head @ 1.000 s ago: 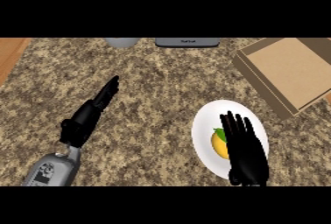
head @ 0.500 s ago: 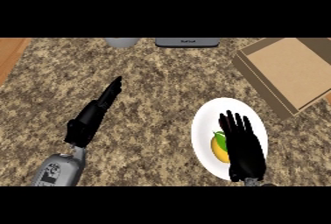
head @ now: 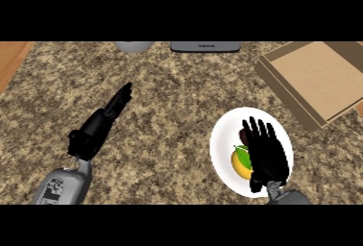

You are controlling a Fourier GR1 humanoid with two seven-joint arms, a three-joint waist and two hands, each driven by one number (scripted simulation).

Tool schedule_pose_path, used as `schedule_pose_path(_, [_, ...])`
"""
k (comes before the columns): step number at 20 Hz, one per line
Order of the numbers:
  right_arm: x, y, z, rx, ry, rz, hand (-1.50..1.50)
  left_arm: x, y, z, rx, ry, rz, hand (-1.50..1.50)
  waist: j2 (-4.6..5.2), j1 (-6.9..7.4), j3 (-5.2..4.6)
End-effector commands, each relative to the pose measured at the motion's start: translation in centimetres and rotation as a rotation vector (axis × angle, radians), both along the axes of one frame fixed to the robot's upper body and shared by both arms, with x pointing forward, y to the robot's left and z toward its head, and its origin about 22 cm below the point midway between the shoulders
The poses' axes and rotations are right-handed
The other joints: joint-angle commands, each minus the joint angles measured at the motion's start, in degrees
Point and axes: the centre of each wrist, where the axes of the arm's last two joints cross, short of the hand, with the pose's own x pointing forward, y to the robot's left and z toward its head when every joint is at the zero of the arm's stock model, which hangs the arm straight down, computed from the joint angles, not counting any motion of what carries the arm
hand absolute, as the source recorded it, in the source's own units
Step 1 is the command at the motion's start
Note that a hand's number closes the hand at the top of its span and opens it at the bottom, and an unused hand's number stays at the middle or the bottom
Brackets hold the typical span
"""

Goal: Pick the sweet potato from the plate and place it in the cardboard box

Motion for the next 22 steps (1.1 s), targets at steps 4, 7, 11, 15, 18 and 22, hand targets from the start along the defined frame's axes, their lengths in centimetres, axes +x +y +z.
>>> schedule_pose_path(4, [-1.4, -0.3, -3.6, -0.032, 0.023, -0.009, -1.5, -2.0, -1.2, -0.7, 0.012, 0.009, 0.0, 0.0, 0.18, 0.09, 0.24])
schedule_pose_path(7, [-0.7, 0.9, -3.8, -0.081, 0.018, -0.019, -1.5, -0.9, -1.7, -0.7, 0.018, -0.004, 0.04, 0.0, 0.22, 0.03, 0.23])
schedule_pose_path(11, [0.0, -0.7, -4.5, -0.096, 0.02, -0.035, -1.5, 0.2, 1.4, 0.7, 0.017, -0.004, 0.013, 0.0, 0.24, 0.09, 0.23])
schedule_pose_path(15, [1.3, -2.9, -4.4, -0.063, 0.045, -0.041, 1.5, -0.1, -0.1, 1.8, -0.001, -0.009, -0.009, 0.0, 0.24, 0.23, 0.25])
schedule_pose_path(18, [1.5, -3.2, -4.3, -0.115, 0.039, 0.002, 1.5, -0.1, 0.4, -0.8, 0.015, 0.007, 0.01, 0.0, 0.32, 0.09, 0.23])
schedule_pose_path(22, [0.7, -6.6, -3.6, -0.085, 0.037, 0.142, 1.5, 0.5, 0.3, 1.8, 0.001, 0.0, -0.001, 0.0, 0.19, 0.01, 0.27])
